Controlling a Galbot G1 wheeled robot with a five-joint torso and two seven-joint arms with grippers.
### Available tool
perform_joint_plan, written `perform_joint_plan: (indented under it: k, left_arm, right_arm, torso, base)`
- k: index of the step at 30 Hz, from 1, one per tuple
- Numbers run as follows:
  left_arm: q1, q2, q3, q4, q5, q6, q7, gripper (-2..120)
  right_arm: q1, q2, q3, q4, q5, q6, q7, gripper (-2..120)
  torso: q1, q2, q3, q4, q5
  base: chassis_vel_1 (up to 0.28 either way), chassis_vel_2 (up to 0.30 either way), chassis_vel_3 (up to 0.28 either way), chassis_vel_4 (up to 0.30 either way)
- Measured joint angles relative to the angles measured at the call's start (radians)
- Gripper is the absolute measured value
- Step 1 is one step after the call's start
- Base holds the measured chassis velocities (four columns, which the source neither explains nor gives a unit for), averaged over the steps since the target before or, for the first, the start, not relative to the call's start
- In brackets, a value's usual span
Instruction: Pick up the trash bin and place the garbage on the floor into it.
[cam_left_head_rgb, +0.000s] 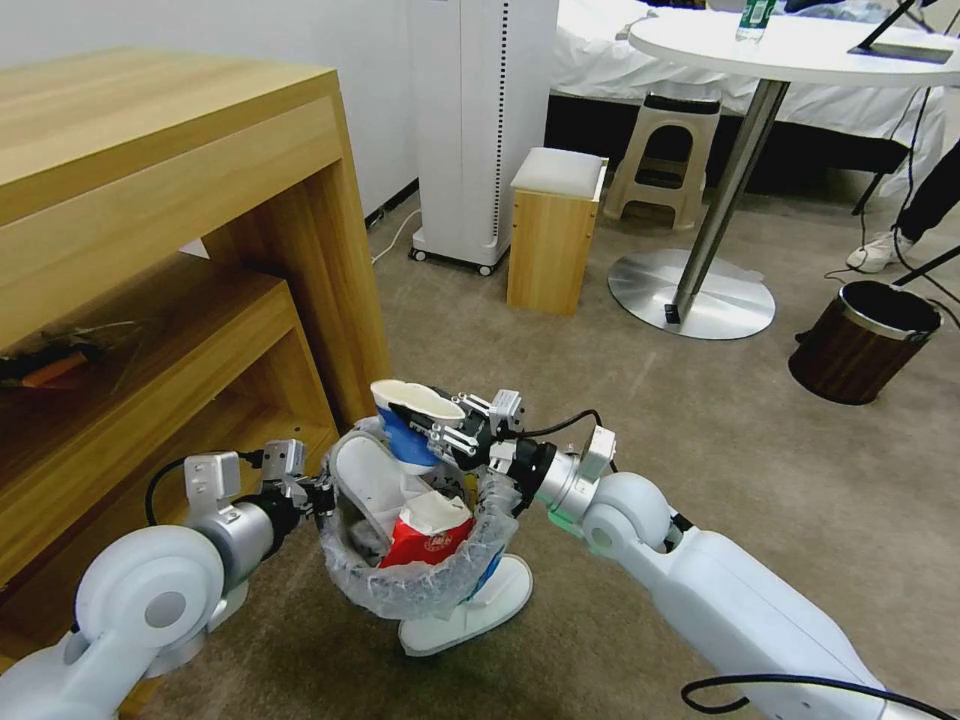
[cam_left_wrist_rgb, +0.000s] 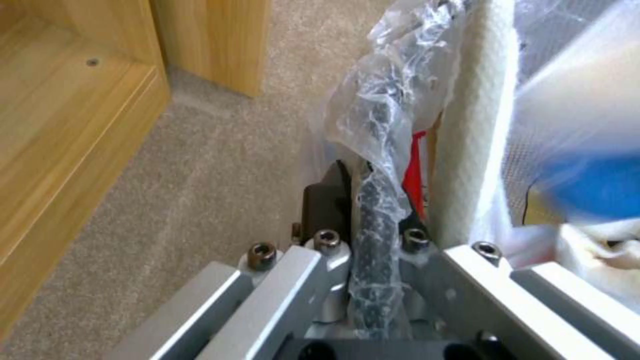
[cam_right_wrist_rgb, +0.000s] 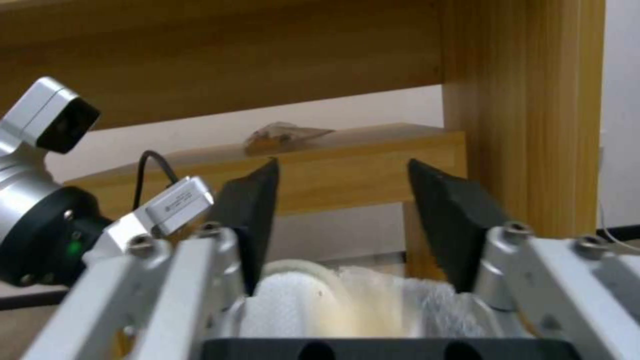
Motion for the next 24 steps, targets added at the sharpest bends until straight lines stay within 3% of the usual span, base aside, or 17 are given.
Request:
perform_joint_plan:
  k: [5, 8, 9, 12, 22, 24]
  left_arm:
    - [0.005, 0.0, -0.003, -0.01, 0.0, 0.0, -0.003, 0]
    - [0.007, 0.0, -0.003, -0.01, 0.0, 0.0, -0.003, 0]
    - [0.008, 0.0, -0.004, -0.011, 0.0, 0.0, -0.004, 0]
    - [0.012, 0.0, -0.007, -0.013, 0.0, 0.0, -0.004, 0]
    - [0.024, 0.01, -0.037, -0.02, -0.001, 0.0, -0.008, 0]
    - [0.031, 0.025, -0.069, -0.015, 0.0, 0.0, -0.01, 0]
  right_arm:
    - [-0.028, -0.014, 0.023, 0.009, 0.011, -0.007, -0.061, 78]
    - [-0.031, -0.016, 0.025, 0.01, 0.011, -0.007, -0.065, 80]
    - [-0.033, -0.017, 0.027, 0.011, 0.012, -0.007, -0.069, 89]
    - [-0.041, -0.022, 0.036, 0.017, 0.013, -0.008, -0.083, 98]
    - [-0.083, -0.045, 0.105, 0.059, 0.027, -0.004, -0.104, 100]
    - [-0.106, -0.058, 0.158, 0.092, 0.06, -0.003, -0.029, 100]
  torso:
    - [0.0, 0.0, 0.0, 0.0, 0.0]
    - [0.0, 0.0, 0.0, -0.0001, 0.0]
    - [0.0, 0.0, 0.0, -0.0001, 0.0]
    - [0.0, 0.0, 0.0, -0.0001, 0.0]
    - [0.0, 0.0, 0.0, 0.0, 0.0001]
    - [0.0, 0.0, 0.0, 0.0, 0.0001]
  base:
    - [0.0, 0.0, 0.0, 0.0]
    - [0.0, 0.0, 0.0, 0.0]
    - [0.0, 0.0, 0.0, 0.0]
    - [0.0, 0.0, 0.0, 0.0]
    - [0.0, 0.0, 0.0, 0.0]
    - [0.0, 0.0, 0.0, 0.0]
